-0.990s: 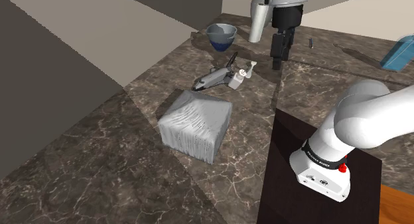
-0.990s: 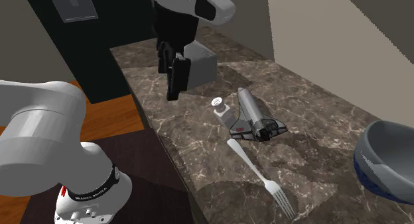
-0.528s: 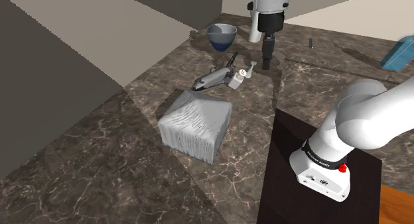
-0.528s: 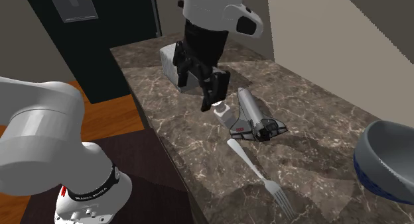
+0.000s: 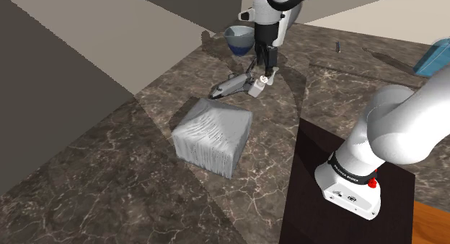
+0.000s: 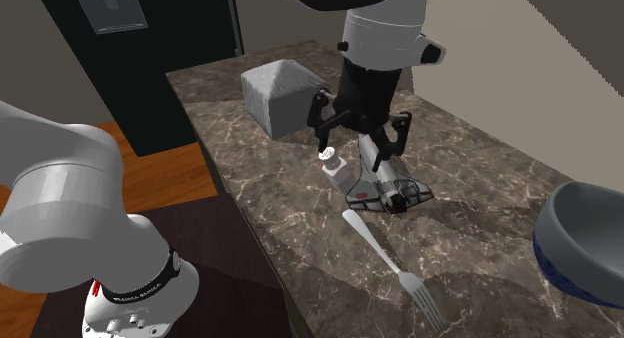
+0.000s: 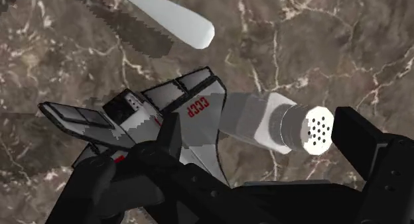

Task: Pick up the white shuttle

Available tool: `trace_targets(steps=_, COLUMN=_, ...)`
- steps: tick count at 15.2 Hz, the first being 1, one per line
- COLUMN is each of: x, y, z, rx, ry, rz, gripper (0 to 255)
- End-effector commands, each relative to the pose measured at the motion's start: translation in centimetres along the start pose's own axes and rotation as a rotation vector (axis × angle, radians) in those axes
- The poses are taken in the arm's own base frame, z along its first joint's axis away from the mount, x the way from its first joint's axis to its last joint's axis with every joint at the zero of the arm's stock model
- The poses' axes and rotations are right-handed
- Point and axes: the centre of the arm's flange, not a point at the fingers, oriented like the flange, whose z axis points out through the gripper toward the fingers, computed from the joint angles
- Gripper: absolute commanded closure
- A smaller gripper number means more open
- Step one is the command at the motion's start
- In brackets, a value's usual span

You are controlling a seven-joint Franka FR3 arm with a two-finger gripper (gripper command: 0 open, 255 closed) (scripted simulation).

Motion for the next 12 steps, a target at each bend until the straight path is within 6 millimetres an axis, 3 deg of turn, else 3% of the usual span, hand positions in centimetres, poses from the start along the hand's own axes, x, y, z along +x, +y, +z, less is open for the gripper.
trace_targets(steps=1, x=2.3, y=1.3, z=0.7, rx=-0.027, ry=0.009, rz=-0.126, gripper=0)
trace_targets(steps=7, x=8.7, y=3.3, z=2.2, rx=-0.100, ry=0.035, rz=-0.482, gripper=0)
trace_targets(steps=12, x=9.2, y=3.4, z=4.4, rx=-0.102, ry=0.036, rz=-0.492, gripper=0)
